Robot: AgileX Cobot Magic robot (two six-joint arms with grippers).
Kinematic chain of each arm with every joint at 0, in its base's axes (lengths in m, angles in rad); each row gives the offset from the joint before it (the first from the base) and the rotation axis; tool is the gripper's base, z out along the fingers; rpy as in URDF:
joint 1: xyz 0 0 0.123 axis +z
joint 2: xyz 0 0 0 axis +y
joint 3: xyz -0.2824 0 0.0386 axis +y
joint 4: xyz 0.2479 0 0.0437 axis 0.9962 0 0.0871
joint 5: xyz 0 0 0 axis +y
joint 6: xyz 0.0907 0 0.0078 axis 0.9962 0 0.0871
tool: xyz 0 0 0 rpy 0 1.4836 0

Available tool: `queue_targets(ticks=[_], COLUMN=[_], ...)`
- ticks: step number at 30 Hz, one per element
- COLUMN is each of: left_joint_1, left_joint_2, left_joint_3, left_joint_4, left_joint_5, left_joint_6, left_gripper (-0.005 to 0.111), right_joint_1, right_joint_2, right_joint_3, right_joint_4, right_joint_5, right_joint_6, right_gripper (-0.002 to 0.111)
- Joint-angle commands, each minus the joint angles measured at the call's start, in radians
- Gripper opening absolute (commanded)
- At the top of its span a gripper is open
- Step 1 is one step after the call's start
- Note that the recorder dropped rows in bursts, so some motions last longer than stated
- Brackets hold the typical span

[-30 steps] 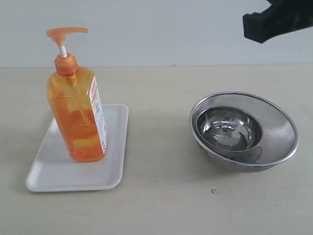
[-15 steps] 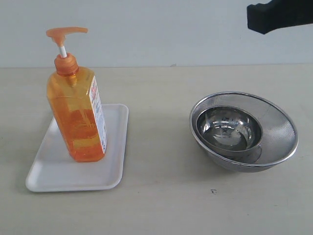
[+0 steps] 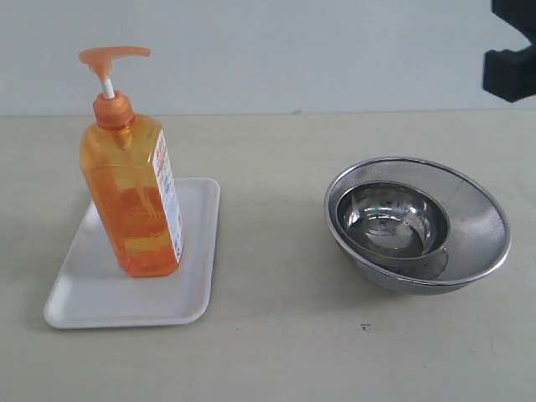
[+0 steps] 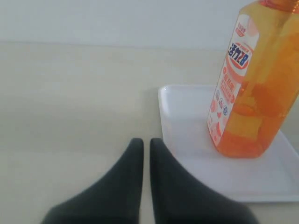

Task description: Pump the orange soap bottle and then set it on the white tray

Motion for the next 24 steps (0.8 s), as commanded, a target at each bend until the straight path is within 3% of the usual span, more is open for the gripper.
queue_targets(ticks=[1, 8, 24], left_joint_1=[-0.003, -0.003, -0.003], left_joint_2=[-0.004, -0.004, -0.004], left_joint_3=[0.003, 0.003, 0.003], left_joint_4=[-0.007, -0.007, -0.007], left_joint_5=[0.0, 0.0, 0.0], left_joint_6=[-0.008, -0.008, -0.008], left_gripper=[0.005, 0.005, 0.005], right_joint_1=[-0.067, -0.158, -0.252], right_joint_2=[-0.095, -0.228, -0.441], right_joint_3=[0.078, 0.2, 0.398], right_joint_4=[0.001, 0.001, 0.001], right_joint_5=[0.006, 0.033, 0.069], right_joint_6=[0.02, 0.051, 0.103], right_gripper=[0.0, 0.0, 0.0])
